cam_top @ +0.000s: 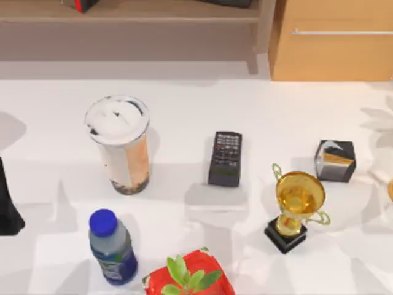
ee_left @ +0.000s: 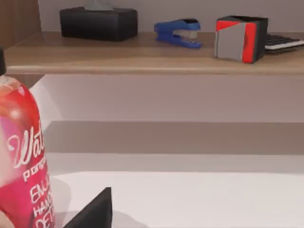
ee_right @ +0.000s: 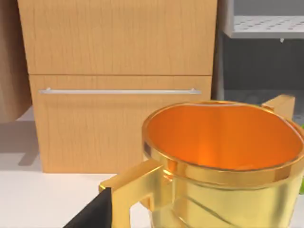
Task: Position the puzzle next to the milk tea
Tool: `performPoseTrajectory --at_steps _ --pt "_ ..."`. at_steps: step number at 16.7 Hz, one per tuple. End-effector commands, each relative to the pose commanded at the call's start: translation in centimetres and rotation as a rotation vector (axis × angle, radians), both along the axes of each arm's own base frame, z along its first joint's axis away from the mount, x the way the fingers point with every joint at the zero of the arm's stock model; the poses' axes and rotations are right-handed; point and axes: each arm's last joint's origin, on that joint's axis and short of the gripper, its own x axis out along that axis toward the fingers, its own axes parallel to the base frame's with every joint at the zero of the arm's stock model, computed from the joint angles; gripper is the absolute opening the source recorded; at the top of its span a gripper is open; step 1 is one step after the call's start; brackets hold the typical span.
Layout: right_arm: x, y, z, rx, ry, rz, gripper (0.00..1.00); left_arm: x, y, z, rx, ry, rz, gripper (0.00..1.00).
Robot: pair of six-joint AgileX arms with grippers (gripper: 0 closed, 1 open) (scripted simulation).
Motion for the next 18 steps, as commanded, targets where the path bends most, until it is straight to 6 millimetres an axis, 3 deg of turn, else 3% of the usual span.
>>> performPoseTrajectory --at_steps 3,5,7,10,13,16,18 --pt "0.0 0.0 0.0 0.0 0.0 0.0 1.0 0.0 0.0 0.3 0.0 -0.001 0.0 1.0" --pt "0.0 0.0 0.0 0.0 0.0 0.0 1.0 0.1 -0.2 1.7 -0.001 -0.007 -0.001 1.0" --pt "0.0 0.0 0.0 0.0 0.0 0.0 1.0 0.3 -0.4 4.2 -0.003 -0.016 -0.003 1.0" --pt "0.0 0.0 0.0 0.0 0.0 0.0 1.0 1.9 -1.0 9.5 -0.008 -0.027 -0.006 1.0" --pt "0.0 0.0 0.0 0.0 0.0 0.0 1.0 5.4 -2.3 15.3 -0.012 -0.029 -0.009 1.0" --pt "0.0 0.0 0.0 0.0 0.0 0.0 1.0 11.0 -4.7 19.8 -0.012 -0.018 -0.012 1.0" --pt "0.0 0.0 0.0 0.0 0.0 0.0 1.0 15.2 -7.0 21.6 -0.009 -0.008 -0.014 1.0"
